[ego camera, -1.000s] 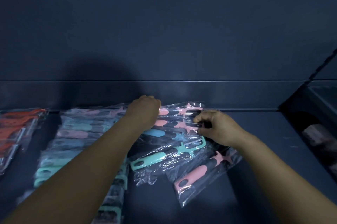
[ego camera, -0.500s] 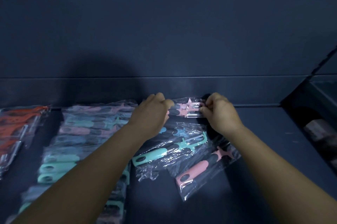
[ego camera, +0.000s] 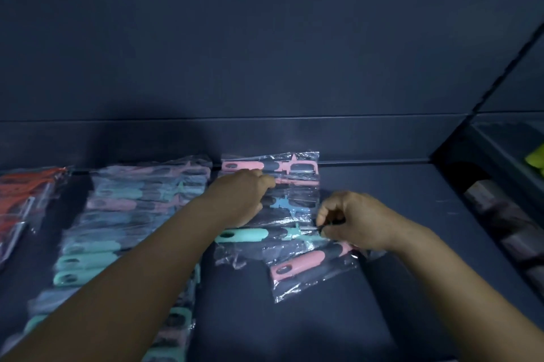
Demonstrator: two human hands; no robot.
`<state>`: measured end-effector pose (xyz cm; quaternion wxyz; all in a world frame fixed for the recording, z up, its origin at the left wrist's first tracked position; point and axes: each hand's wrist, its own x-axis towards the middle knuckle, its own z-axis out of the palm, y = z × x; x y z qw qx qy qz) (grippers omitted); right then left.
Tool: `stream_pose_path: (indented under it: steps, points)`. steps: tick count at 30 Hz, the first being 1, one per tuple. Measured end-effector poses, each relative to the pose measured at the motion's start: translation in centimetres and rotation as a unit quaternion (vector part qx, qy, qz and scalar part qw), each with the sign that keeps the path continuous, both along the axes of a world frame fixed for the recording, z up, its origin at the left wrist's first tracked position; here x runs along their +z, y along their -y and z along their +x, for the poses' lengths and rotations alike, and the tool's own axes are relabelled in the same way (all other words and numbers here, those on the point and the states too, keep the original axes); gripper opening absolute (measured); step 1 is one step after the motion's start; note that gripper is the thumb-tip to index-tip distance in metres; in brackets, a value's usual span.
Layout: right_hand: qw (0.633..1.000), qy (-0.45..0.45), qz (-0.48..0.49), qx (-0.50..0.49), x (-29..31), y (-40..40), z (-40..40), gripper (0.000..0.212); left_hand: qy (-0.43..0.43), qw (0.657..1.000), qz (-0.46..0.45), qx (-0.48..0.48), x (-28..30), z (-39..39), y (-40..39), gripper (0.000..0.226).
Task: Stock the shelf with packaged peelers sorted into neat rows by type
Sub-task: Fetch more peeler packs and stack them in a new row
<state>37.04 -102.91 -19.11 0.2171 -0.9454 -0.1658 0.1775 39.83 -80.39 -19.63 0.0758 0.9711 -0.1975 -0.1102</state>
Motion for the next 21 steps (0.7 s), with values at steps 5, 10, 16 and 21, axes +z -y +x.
stream_pose_path:
  steps: [5, 10, 16, 21]
  points:
    - [0.990, 0.106, 0.017, -0.094, -0.4, 0.0, 1.2, 0.007, 0.009, 0.999, -0.041, 0.033, 0.4, 0.2, 0.1, 0.042]
    - [0.978, 0.144, 0.056, -0.139, -1.8, -2.1, 3.9, 0.035, -0.002, 0.998, -0.051, 0.039, 0.5, 0.2, 0.0, 0.051]
    - [0.963, 0.129, 0.097, -0.217, -3.1, -3.0, 6.2, 0.007, -0.023, 0.999, -0.021, 0.020, 0.0, 0.2, -1.0, 0.048]
    - [0.963, 0.121, 0.111, -0.212, -3.1, -2.9, 6.8, 0.007, 0.012, 1.000, 0.008, -0.007, -0.4, 0.6, -1.2, 0.030]
